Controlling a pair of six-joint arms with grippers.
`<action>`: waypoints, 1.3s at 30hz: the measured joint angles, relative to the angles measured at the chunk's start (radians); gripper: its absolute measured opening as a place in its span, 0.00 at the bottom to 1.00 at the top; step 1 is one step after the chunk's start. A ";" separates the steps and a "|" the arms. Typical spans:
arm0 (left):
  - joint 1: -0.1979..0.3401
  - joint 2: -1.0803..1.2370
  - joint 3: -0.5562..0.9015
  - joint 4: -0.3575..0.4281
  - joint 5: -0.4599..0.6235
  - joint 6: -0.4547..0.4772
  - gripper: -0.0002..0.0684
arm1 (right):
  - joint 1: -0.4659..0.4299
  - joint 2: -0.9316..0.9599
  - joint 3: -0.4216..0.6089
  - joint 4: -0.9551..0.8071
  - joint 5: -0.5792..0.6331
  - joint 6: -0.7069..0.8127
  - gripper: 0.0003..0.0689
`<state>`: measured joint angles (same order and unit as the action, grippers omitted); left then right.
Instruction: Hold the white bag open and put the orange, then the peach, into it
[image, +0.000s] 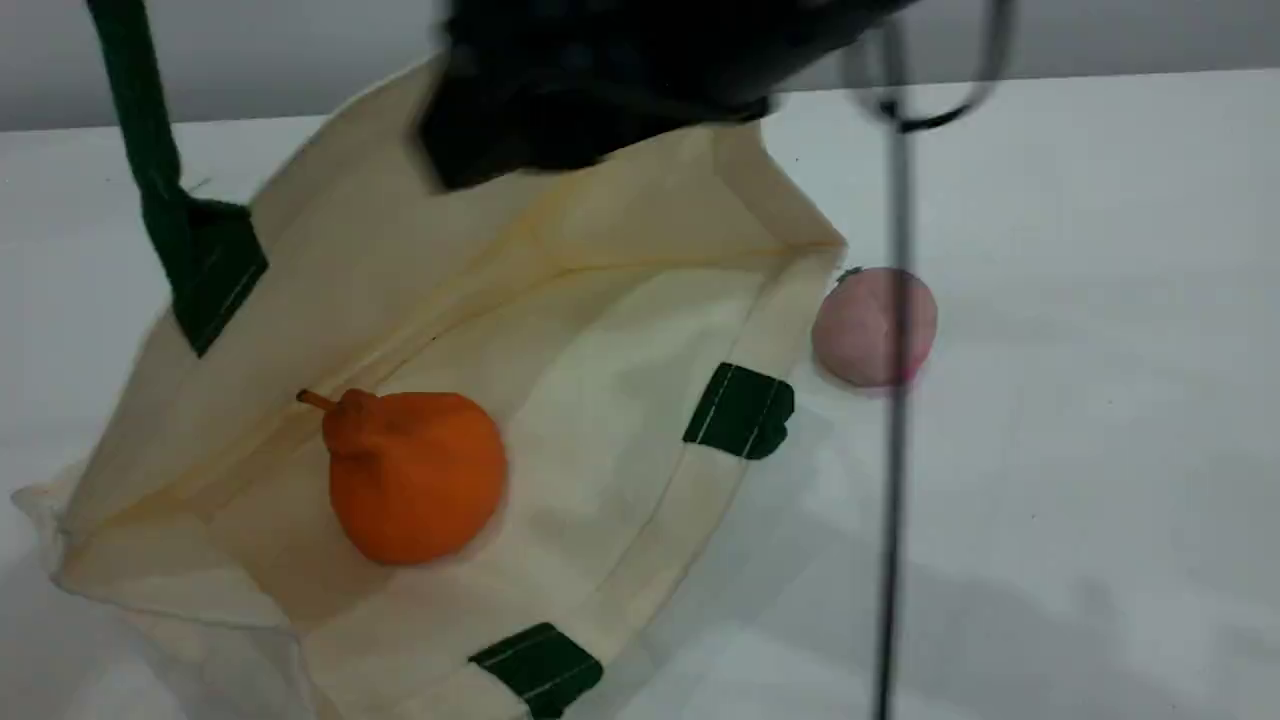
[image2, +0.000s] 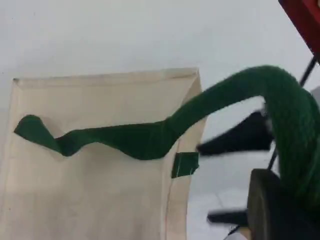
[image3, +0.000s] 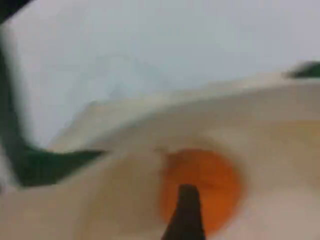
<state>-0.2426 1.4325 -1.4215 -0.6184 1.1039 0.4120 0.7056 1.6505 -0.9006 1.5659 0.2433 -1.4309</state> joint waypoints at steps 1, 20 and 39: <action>0.000 0.000 0.000 0.000 -0.001 0.000 0.10 | -0.013 -0.020 0.022 0.000 -0.015 0.000 0.83; 0.001 -0.066 0.000 0.128 -0.006 -0.040 0.10 | -0.241 0.056 0.094 0.004 -0.313 -0.033 0.79; 0.001 -0.069 0.000 0.130 -0.010 -0.040 0.10 | -0.289 0.382 -0.057 0.000 -0.267 -0.041 0.78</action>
<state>-0.2420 1.3635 -1.4215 -0.4883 1.0940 0.3724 0.4169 2.0323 -0.9578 1.5661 -0.0236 -1.4718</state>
